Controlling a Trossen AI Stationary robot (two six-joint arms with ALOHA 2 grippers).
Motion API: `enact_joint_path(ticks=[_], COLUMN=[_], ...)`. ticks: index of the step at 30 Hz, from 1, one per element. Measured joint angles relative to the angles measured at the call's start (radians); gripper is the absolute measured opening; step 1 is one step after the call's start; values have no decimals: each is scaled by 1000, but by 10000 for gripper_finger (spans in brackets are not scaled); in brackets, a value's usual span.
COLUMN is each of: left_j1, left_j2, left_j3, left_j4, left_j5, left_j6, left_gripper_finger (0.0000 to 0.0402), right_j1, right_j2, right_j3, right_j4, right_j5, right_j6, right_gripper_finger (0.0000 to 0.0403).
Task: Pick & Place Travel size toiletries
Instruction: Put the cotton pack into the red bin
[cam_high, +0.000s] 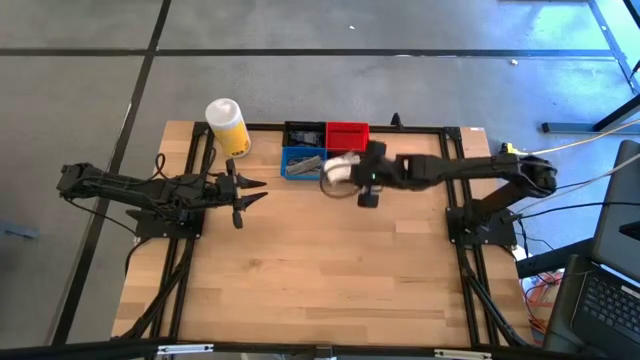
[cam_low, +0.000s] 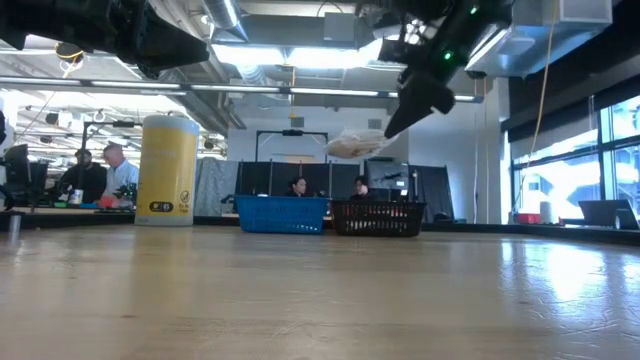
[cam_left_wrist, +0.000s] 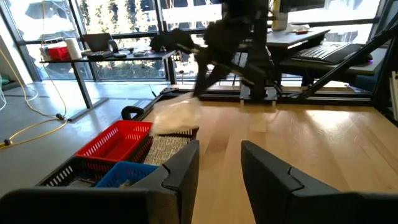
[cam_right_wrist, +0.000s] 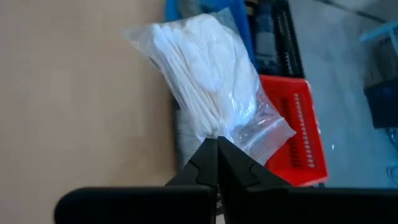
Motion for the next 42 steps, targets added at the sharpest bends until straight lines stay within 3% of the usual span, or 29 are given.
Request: enact_joint_path(ticks=[9, 21, 42], left_j1=[0, 0, 0], left_j2=[0, 0, 0], left_j3=[0, 0, 0], left_j4=[0, 0, 0], left_j5=[0, 0, 0], left_j6=[0, 0, 0], left_gripper_finger=[114, 114, 114], right_j1=[-225, -401, -510], right_j2=[15, 155, 301], right_j3=[1, 2, 1], right_j4=[146, 216, 323], right_j5=[-156, -245, -285], right_j6=[-78, -105, -92], right_gripper_finger=[0, 0, 0])
